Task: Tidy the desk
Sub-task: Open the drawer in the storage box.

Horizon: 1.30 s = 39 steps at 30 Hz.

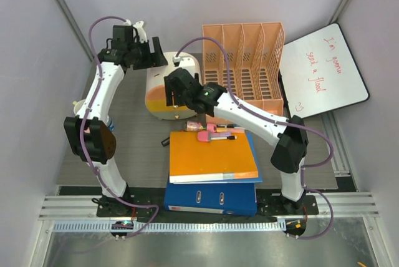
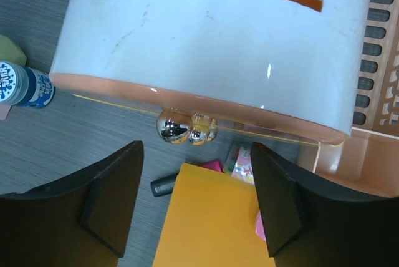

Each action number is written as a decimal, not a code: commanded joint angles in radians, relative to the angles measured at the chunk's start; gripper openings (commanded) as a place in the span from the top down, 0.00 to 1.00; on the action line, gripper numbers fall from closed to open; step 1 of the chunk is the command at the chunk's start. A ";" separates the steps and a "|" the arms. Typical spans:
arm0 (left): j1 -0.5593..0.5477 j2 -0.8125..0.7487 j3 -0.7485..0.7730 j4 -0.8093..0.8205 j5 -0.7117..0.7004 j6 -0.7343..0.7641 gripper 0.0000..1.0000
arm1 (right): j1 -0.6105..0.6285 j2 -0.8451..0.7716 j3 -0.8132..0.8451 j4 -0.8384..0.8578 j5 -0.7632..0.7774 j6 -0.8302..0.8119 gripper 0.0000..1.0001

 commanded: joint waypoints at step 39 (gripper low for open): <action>-0.003 -0.112 -0.115 0.051 -0.054 0.079 0.19 | 0.004 -0.009 -0.049 0.145 -0.091 0.058 0.80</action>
